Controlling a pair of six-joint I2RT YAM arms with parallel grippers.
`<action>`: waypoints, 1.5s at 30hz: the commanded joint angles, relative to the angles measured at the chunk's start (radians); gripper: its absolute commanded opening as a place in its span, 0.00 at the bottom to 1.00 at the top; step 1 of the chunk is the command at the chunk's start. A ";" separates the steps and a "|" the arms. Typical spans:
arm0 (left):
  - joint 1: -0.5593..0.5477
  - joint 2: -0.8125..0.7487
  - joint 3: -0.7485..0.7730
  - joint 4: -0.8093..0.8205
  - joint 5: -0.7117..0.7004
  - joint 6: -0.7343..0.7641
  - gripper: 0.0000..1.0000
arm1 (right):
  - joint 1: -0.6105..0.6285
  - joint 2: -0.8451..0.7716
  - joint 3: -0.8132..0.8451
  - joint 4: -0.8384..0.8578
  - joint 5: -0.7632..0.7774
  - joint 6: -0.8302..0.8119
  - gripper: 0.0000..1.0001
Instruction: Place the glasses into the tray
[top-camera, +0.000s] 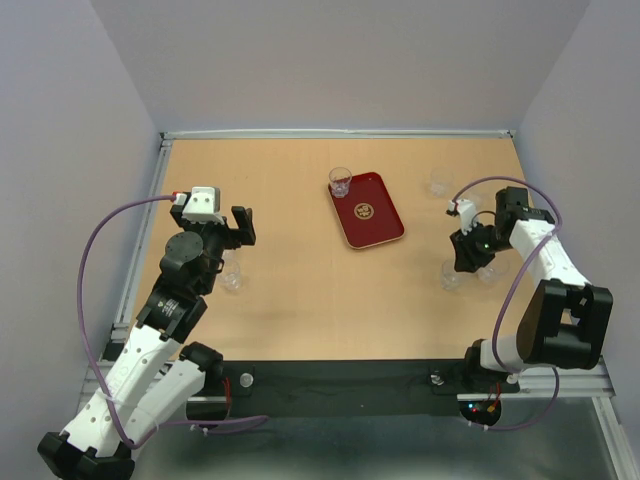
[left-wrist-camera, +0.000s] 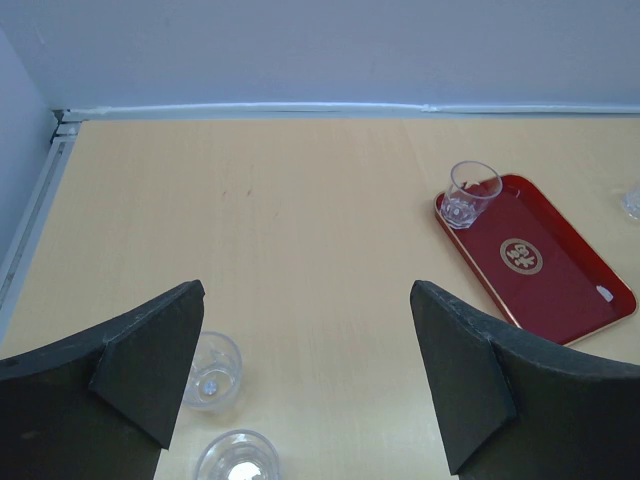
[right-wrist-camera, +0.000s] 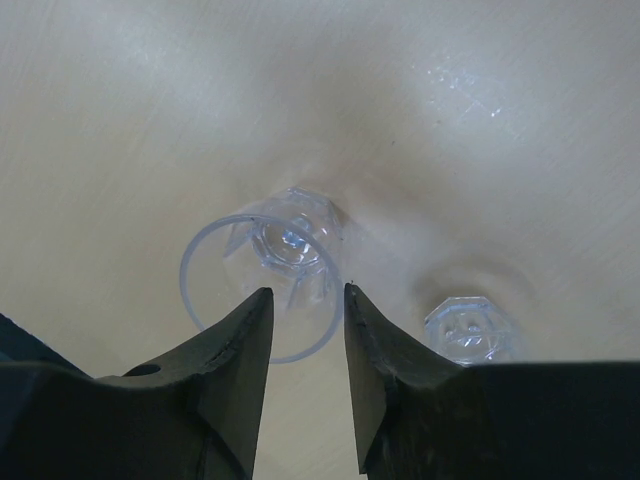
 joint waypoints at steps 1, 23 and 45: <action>0.002 -0.016 -0.010 0.056 0.005 0.008 0.96 | -0.007 0.004 -0.025 0.047 0.031 0.002 0.39; 0.002 -0.003 -0.015 0.062 -0.012 0.011 0.96 | 0.098 0.107 0.218 0.208 -0.185 0.302 0.01; 0.004 0.003 -0.027 0.075 -0.055 0.032 0.95 | 0.460 0.733 0.906 0.511 0.379 0.976 0.00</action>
